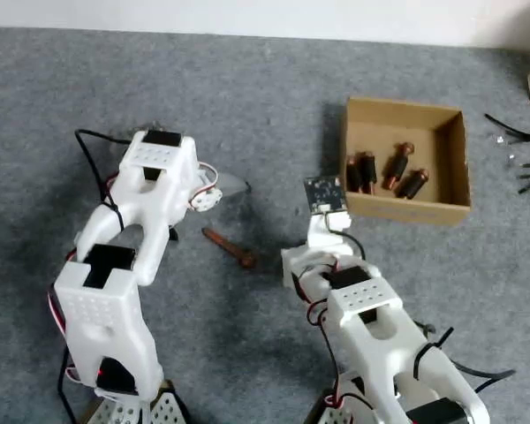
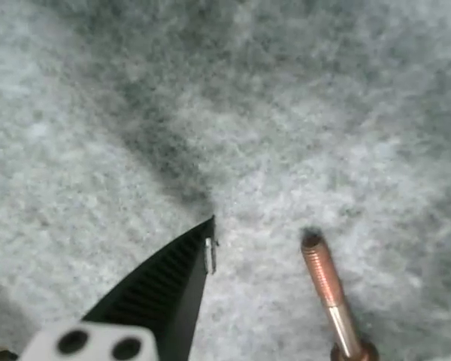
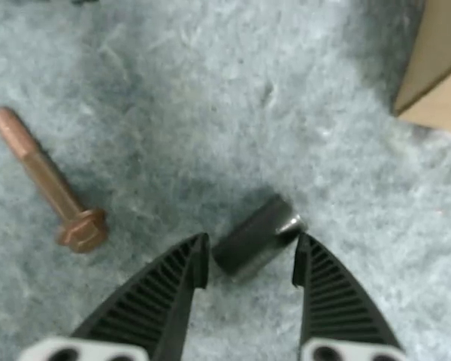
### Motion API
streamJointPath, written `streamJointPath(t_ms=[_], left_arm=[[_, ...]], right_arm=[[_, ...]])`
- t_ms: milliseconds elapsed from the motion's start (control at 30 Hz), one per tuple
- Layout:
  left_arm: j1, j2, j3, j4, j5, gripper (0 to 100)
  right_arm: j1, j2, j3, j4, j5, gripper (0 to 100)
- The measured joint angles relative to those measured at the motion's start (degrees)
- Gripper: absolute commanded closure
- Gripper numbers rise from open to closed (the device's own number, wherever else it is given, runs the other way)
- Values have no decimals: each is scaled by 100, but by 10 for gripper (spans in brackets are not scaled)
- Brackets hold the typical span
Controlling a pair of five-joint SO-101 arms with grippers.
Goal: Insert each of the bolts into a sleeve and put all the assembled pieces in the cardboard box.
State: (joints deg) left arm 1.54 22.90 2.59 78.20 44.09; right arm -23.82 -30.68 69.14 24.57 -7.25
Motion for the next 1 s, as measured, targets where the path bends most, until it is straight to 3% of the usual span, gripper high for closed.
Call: streamJointPath(t_ms=[167,233,300,433,533,667,833,1000], left_arm=[[0,0,0,0,-9,432],[0,0,0,0,-9,482],[0,0,0,0,-9,611],[-18,0,0,-97,-35,995],[-149,0,0,-404,-378,935],[-220,0,0,-510,-563,1000],[-202,0,0,-536,-554,996],[-202,0,0,-554,-554,996]], right_arm=[[0,0,0,0,0,826],[0,0,0,0,18,826],[0,0,0,0,18,826],[0,0,0,0,35,826],[0,0,0,0,44,826],[0,0,0,0,44,826],[0,0,0,18,18,826],[0,18,-193,677,-1081,826]])
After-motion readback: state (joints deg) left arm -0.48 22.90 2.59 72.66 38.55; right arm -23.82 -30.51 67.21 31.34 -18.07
